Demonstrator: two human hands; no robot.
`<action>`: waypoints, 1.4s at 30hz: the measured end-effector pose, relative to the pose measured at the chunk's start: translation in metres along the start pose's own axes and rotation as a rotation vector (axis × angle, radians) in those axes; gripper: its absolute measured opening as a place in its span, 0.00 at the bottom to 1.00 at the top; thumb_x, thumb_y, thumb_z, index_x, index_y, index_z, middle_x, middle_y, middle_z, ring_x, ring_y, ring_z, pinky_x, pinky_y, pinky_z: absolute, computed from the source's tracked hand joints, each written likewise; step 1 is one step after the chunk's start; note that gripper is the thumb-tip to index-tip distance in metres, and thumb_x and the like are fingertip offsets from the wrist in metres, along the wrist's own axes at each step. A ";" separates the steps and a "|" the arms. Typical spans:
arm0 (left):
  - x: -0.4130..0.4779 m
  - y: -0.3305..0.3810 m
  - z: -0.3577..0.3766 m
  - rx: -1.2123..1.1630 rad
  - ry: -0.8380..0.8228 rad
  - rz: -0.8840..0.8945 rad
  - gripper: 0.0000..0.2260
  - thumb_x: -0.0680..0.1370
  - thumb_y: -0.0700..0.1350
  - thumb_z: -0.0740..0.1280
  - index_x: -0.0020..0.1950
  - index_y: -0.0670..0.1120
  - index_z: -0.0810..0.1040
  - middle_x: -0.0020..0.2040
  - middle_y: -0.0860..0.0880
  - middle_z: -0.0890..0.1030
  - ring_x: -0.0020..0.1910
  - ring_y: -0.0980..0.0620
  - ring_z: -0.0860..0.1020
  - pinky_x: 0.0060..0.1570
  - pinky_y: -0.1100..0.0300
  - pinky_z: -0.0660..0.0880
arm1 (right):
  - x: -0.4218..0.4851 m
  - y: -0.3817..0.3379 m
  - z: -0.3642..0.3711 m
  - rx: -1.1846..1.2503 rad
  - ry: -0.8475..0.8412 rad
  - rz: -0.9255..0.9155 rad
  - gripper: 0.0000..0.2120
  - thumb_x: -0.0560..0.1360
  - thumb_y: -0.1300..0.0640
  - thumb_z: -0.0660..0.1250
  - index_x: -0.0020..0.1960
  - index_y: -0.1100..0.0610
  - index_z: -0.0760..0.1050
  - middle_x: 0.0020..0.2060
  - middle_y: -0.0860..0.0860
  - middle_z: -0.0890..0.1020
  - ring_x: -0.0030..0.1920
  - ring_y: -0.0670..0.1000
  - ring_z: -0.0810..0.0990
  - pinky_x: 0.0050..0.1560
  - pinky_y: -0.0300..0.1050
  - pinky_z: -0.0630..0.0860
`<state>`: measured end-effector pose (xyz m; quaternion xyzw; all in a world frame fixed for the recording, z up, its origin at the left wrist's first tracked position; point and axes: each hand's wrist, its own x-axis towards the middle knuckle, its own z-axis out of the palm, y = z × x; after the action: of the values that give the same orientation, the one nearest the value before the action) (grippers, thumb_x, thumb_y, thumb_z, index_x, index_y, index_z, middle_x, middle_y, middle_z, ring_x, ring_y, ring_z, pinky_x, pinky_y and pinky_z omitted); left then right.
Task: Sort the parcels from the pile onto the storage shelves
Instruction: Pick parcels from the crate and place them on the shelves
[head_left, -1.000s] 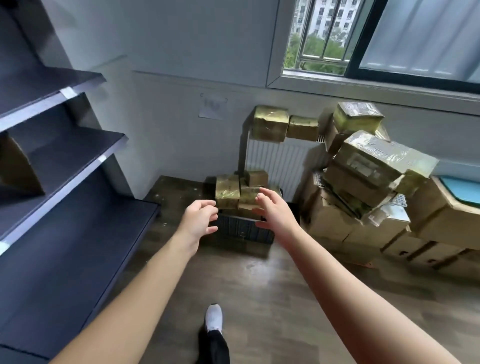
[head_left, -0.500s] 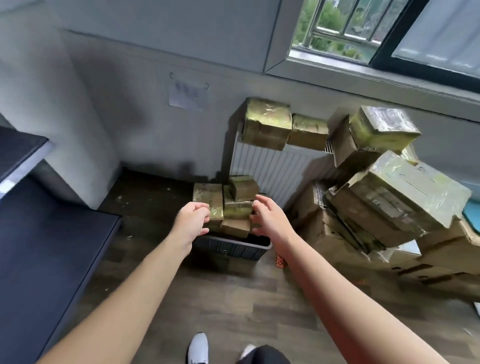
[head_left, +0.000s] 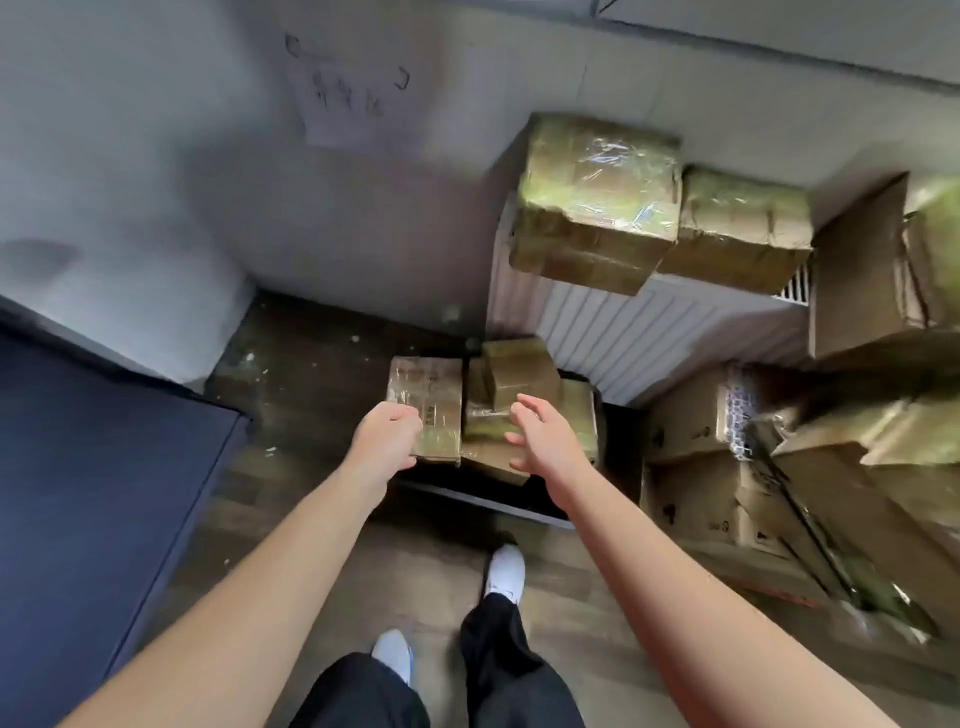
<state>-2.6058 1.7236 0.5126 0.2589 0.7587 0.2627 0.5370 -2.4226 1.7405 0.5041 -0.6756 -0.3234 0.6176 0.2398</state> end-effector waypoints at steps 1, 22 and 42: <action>0.016 0.002 0.007 0.022 0.005 -0.004 0.09 0.79 0.38 0.60 0.57 0.47 0.74 0.55 0.47 0.76 0.55 0.49 0.76 0.51 0.53 0.78 | 0.018 0.002 0.001 -0.003 -0.007 0.022 0.17 0.83 0.50 0.58 0.71 0.50 0.69 0.63 0.48 0.75 0.56 0.49 0.78 0.49 0.47 0.78; 0.293 -0.154 0.007 0.182 -0.088 -0.253 0.19 0.77 0.45 0.64 0.68 0.55 0.69 0.58 0.50 0.80 0.53 0.47 0.80 0.52 0.51 0.78 | 0.259 0.154 0.117 -0.322 -0.045 0.082 0.29 0.83 0.47 0.58 0.80 0.54 0.55 0.75 0.53 0.67 0.75 0.54 0.66 0.75 0.49 0.62; 0.248 -0.123 -0.063 -0.384 -0.287 -0.467 0.37 0.72 0.73 0.59 0.72 0.49 0.67 0.66 0.37 0.76 0.64 0.34 0.75 0.62 0.35 0.71 | 0.238 0.085 0.128 -0.156 -0.078 0.107 0.32 0.81 0.35 0.49 0.72 0.57 0.71 0.68 0.52 0.74 0.70 0.50 0.70 0.67 0.41 0.61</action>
<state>-2.7510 1.7942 0.2791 0.0066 0.6507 0.2315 0.7231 -2.5308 1.8478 0.2654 -0.6841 -0.3431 0.6282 0.1402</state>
